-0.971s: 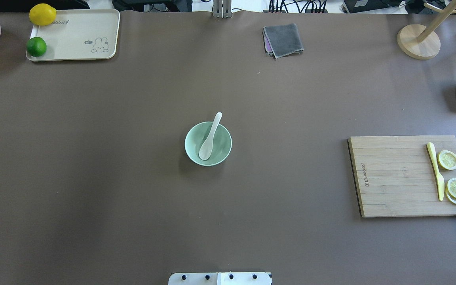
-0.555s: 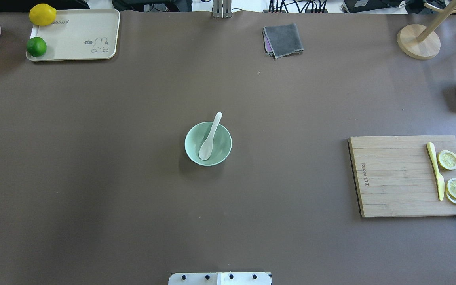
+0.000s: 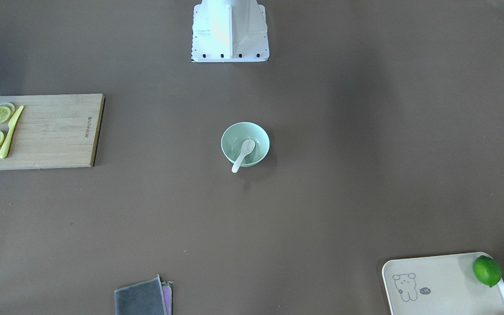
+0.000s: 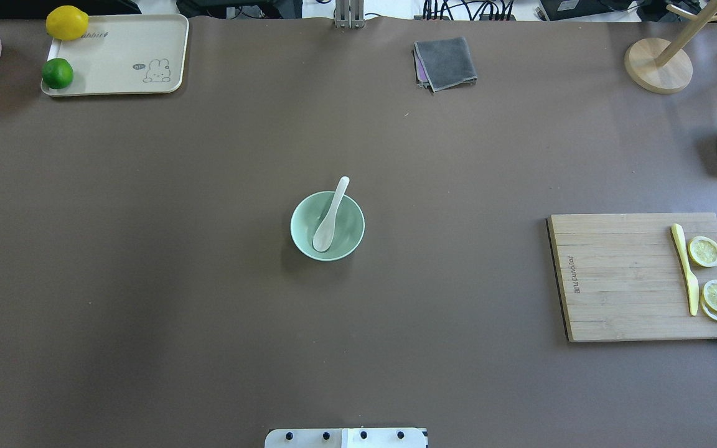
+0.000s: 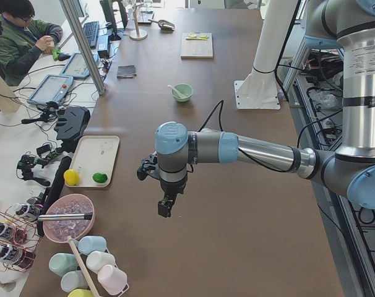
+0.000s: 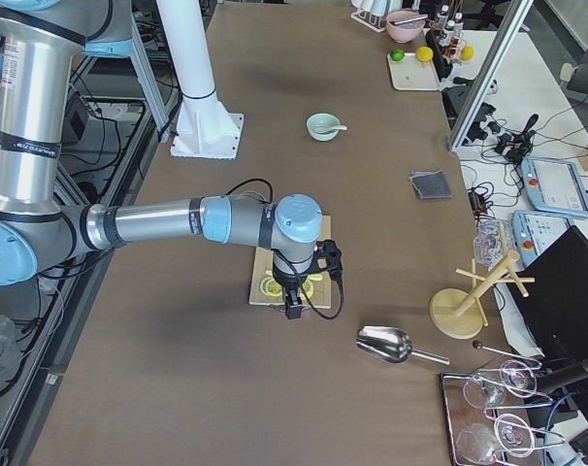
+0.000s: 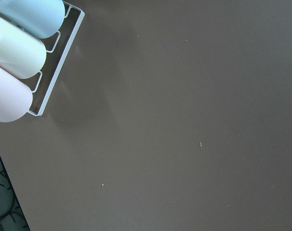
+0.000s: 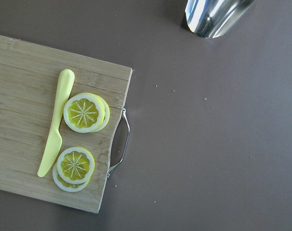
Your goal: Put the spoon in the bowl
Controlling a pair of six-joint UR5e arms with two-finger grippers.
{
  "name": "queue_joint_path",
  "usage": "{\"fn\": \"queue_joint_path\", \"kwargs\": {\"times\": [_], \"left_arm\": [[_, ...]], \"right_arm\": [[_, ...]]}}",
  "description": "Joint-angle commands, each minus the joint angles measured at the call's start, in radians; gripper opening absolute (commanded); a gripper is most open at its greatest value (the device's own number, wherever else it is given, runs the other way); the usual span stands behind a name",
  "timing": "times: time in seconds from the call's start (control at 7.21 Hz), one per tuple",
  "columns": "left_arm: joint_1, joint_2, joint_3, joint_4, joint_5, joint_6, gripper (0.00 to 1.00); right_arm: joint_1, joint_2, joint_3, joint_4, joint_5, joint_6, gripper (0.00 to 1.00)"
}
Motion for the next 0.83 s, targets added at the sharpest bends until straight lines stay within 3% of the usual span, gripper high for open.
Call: {"fn": "queue_joint_path", "kwargs": {"times": [0.0, 0.69], "left_arm": [[-0.001, 0.000, -0.001, 0.000, 0.000, 0.000, 0.99], [0.001, 0.000, -0.001, 0.000, 0.000, 0.000, 0.99]], "right_arm": [[-0.002, 0.000, 0.000, 0.000, 0.000, 0.001, 1.00], [-0.014, 0.000, 0.000, 0.020, 0.002, 0.001, 1.00]]}}
